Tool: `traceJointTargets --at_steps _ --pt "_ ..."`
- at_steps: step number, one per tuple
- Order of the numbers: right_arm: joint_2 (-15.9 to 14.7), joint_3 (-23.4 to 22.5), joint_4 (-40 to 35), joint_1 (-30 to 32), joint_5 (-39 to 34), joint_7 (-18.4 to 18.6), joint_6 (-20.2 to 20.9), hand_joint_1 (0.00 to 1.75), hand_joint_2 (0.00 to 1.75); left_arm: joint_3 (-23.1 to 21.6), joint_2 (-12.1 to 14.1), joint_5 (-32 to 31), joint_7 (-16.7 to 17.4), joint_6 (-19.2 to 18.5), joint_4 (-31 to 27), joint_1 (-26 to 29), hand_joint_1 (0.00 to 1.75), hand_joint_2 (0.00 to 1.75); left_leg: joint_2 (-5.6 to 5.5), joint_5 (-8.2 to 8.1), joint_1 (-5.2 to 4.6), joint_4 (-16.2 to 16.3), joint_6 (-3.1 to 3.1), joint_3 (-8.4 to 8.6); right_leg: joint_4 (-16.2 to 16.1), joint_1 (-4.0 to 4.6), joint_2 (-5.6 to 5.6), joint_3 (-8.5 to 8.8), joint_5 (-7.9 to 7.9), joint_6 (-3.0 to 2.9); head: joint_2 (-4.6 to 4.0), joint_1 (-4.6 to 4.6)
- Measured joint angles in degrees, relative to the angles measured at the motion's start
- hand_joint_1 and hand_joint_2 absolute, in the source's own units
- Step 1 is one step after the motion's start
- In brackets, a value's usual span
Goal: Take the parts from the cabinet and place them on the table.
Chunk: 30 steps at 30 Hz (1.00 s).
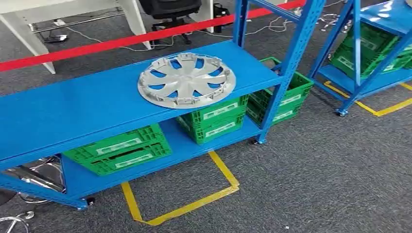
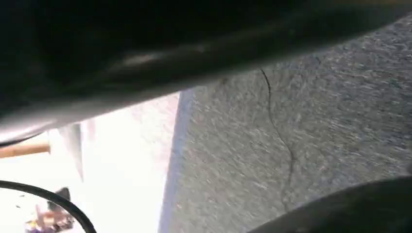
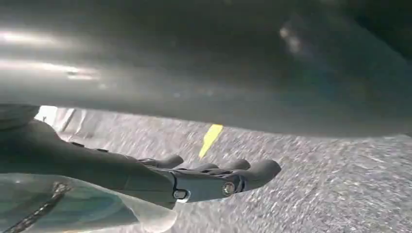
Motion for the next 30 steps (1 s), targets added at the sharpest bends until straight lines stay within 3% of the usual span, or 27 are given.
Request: traceJointTargets --at_steps 1,2,3,4,5,6,9,10,11,12,14,15,16,17,19,20,21,24,25,26,27,28,30 --pt "0.0 0.0 0.0 0.0 0.1 0.0 0.0 0.00 0.00 0.0 0.0 0.0 0.0 0.0 0.0 0.2 0.00 0.00 0.04 0.65 0.03 0.1 0.00 0.09 0.0 0.06 -0.73 0.09 -0.07 -0.03 0.00 0.00" --pt "0.0 0.0 0.0 -0.1 0.1 0.0 0.0 0.00 0.00 0.0 0.1 0.0 0.0 0.0 0.0 0.3 0.00 0.00 0.11 2.47 0.01 -2.2 0.13 1.36 0.0 0.12 -1.40 0.20 -0.18 0.01 0.00 -0.02" --pt "0.0 0.1 0.0 -0.2 0.1 0.0 0.0 0.00 0.00 0.0 0.1 0.0 0.1 0.0 0.0 0.4 0.00 0.00 0.42 4.99 -0.06 -6.7 0.43 3.72 0.0 0.18 -2.05 0.45 -0.31 0.06 0.00 -0.04" --pt "0.0 0.1 0.0 -0.3 0.1 0.0 0.0 0.00 0.00 0.1 0.1 0.0 0.1 0.0 0.0 0.4 0.00 0.00 1.85 7.43 -0.28 -12.1 0.94 6.59 0.0 0.24 -2.72 0.81 -0.53 0.17 0.00 -0.02" --pt "0.0 0.2 0.0 -0.2 0.2 0.0 0.0 0.00 0.00 0.1 0.2 0.0 0.1 0.0 0.0 0.3 0.00 0.00 4.92 8.01 -0.73 -16.1 1.59 8.56 0.0 0.36 -3.39 1.07 -0.75 0.31 0.00 -0.02" --pt "0.0 0.2 0.0 -0.1 0.2 0.0 0.0 0.00 0.00 0.2 0.2 0.0 0.1 0.0 0.0 -0.1 0.00 0.00 5.92 7.26 -1.32 -17.4 1.86 9.22 0.2 0.86 -3.97 0.99 -1.13 0.84 0.00 -0.07" --pt "0.0 0.3 0.0 -0.7 0.4 0.0 0.0 0.00 0.00 0.5 0.2 0.0 0.2 0.3 0.0 0.2 0.00 0.00 3.94 7.21 -1.32 -17.3 2.26 8.51 -0.3 0.94 -6.00 1.59 -1.19 1.43 0.00 0.00" --pt "0.0 0.4 0.0 -0.8 0.5 0.0 0.0 0.00 0.00 0.5 0.2 0.0 0.2 0.3 0.0 0.3 0.00 0.00 3.14 7.67 -0.76 -18.1 2.84 9.06 -0.2 0.87 -5.83 1.58 -1.65 2.00 0.00 -0.09" --pt "0.0 0.4 0.0 -0.8 0.6 0.0 0.0 0.00 0.00 0.5 0.0 -0.1 0.3 0.3 0.0 0.4 0.00 0.00 2.62 7.81 -0.59 -18.2 3.05 9.11 0.8 0.64 -2.22 1.08 -2.48 2.33 0.00 0.20" --pt "0.0 0.4 0.0 -0.6 0.7 0.0 0.0 0.00 0.00 0.5 0.2 -0.2 0.3 0.5 0.0 0.2 0.00 0.00 1.87 7.91 -0.46 -18.2 3.33 8.99 4.1 0.49 0.40 -0.47 -4.45 2.43 0.00 0.44" --pt "0.0 0.4 0.0 -0.5 0.7 0.0 0.0 0.00 0.00 0.5 0.2 -0.3 0.3 0.6 0.0 -0.1 0.00 0.00 0.35 7.90 -0.41 -18.2 3.58 8.83 13.7 0.36 1.85 -5.25 -8.60 2.70 0.00 0.59" --pt "0.0 0.4 0.0 -0.4 0.6 0.0 0.0 0.00 0.00 0.5 0.2 -0.3 0.3 0.6 0.0 0.0 0.00 0.00 -0.54 7.90 -0.42 -18.2 3.58 8.85 17.6 0.37 2.04 -7.40 -9.56 2.78 0.00 0.59" --pt "0.0 0.4 0.0 -0.5 0.6 -0.1 0.0 0.00 0.00 0.5 0.2 -0.3 0.3 0.6 0.0 0.1 0.00 0.00 -1.40 7.90 -0.41 -18.2 3.56 8.96 18.4 0.40 2.05 -8.19 -8.78 2.79 0.00 0.59" --pt "0.0 0.4 0.0 -0.7 0.6 0.0 0.0 0.00 0.00 0.5 0.1 -0.3 0.3 0.6 0.0 0.2 0.00 0.00 -2.18 7.87 -0.38 -18.1 3.52 9.10 16.4 0.37 2.05 -7.48 -6.71 2.76 0.00 0.57" --pt "0.0 0.4 0.0 -0.7 0.7 0.0 0.0 0.00 0.00 0.5 0.0 -0.3 0.3 0.6 0.0 0.2 0.00 0.00 -3.95 7.74 -0.16 -18.0 3.28 9.34 6.6 0.16 2.93 -3.22 -0.83 2.70 0.00 0.57" --pt "0.0 0.4 0.0 -0.6 0.7 0.1 0.0 0.00 0.00 0.5 0.0 -0.3 0.3 0.6 0.0 0.1 0.00 0.00 -4.76 7.58 -0.09 -17.7 2.98 9.23 1.9 -0.17 5.47 -1.34 0.76 2.75 0.00 0.63" --pt "0.0 0.4 0.1 -0.4 0.7 0.2 0.1 0.00 0.00 0.5 0.1 -0.3 0.3 0.6 0.0 0.0 0.00 0.00 -5.53 7.51 -0.41 -17.1 2.45 8.72 0.7 -0.42 8.21 -0.73 -0.19 2.71 0.00 0.62" --pt "0.0 0.4 0.1 -0.6 0.7 0.2 0.1 0.00 0.00 0.5 0.1 -0.3 0.3 0.6 0.0 0.4 0.00 0.00 -7.41 8.26 0.13 -17.5 1.20 8.04 1.0 -0.02 6.54 -0.38 -0.19 1.58 0.00 0.55" --pt "0.0 0.4 0.1 -0.5 0.7 0.2 0.1 0.00 0.00 0.6 0.2 -0.3 0.3 0.6 0.0 0.5 0.00 0.00 -8.20 8.27 0.01 -17.4 0.95 7.94 0.5 -0.35 5.73 -0.18 0.05 1.18 0.00 0.57" --pt "-0.1 0.4 0.1 -0.4 0.8 0.2 0.1 0.00 0.00 0.6 0.3 -0.3 0.3 0.6 0.0 0.5 0.00 0.00 -6.38 7.63 -0.12 -16.7 0.81 7.79 0.2 -0.43 4.65 0.13 0.21 0.84 0.00 0.55" --pt "-0.1 0.4 0.1 -0.4 0.8 0.1 0.0 0.00 0.00 0.6 0.2 -0.3 0.3 0.6 0.0 0.4 0.00 0.00 -3.10 5.91 -0.27 -14.2 0.54 6.53 0.0 -0.35 3.94 0.24 0.16 0.31 0.00 -0.16" --pt "-0.1 0.4 0.1 -0.3 0.8 0.2 0.0 0.00 0.00 0.6 0.2 -0.3 0.3 0.6 0.0 0.2 0.00 0.00 -1.15 3.65 -0.21 -9.8 0.23 4.40 0.1 -0.18 2.96 0.20 0.08 0.14 0.00 -0.15" --pt "-0.1 0.4 0.1 -0.2 0.8 0.2 0.0 0.00 0.00 0.6 0.1 -0.3 0.3 0.6 0.0 0.1 0.00 0.00 0.02 0.14 -0.07 -0.8 0.00 0.21 0.1 0.07 0.94 0.27 -0.15 -0.12 0.00 -0.13"
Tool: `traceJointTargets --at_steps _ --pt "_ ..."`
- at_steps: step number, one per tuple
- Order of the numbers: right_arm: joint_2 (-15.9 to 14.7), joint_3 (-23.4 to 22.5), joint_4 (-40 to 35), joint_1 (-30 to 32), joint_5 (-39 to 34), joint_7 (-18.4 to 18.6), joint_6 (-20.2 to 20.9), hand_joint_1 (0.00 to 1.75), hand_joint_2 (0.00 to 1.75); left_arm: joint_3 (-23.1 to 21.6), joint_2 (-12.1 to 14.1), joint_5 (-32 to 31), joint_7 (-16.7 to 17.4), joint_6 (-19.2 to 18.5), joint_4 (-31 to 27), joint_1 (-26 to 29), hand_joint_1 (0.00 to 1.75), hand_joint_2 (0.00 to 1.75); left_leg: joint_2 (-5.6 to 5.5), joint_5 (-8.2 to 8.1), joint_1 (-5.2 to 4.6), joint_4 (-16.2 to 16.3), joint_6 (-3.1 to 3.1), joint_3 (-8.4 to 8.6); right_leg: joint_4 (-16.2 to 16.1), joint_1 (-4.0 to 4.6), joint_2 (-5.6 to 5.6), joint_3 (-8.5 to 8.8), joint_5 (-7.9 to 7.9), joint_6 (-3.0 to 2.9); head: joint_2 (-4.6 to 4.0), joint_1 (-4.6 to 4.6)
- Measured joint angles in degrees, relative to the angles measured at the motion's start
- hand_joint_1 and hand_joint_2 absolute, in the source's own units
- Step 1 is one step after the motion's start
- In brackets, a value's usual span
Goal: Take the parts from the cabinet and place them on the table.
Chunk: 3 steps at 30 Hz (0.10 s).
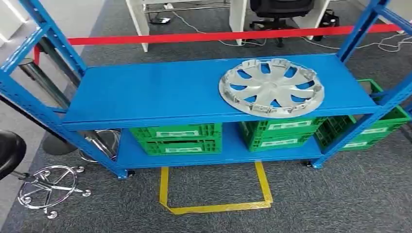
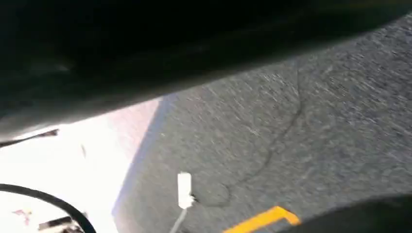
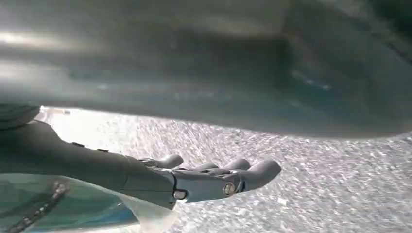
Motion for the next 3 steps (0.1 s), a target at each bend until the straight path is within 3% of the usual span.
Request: traceJointTargets --at_steps 1,2,3 --pt "0.0 0.0 0.0 0.1 0.0 0.0 0.0 0.00 0.00 0.0 0.0 0.0 0.0 0.0 0.0 0.1 0.00 0.00 0.09 0.01 0.05 1.6 -0.06 -0.77 0.0 0.07 -0.81 0.07 -0.07 -0.05 0.00 -0.04" --pt "0.0 0.0 0.0 0.1 0.0 0.0 0.0 0.00 0.00 0.0 0.0 0.0 0.0 0.0 0.0 0.2 0.00 0.00 0.16 1.41 0.06 0.3 0.03 -0.05 0.0 0.16 -1.60 0.23 -0.22 -0.04 0.00 -0.04" --pt "0.0 0.0 0.0 0.0 0.0 0.0 0.0 0.00 0.00 0.0 0.0 0.0 0.0 0.0 0.0 0.4 0.00 0.00 0.35 3.78 0.01 -3.4 0.28 1.89 0.0 0.27 -2.33 0.44 -0.35 -0.02 0.00 -0.07"
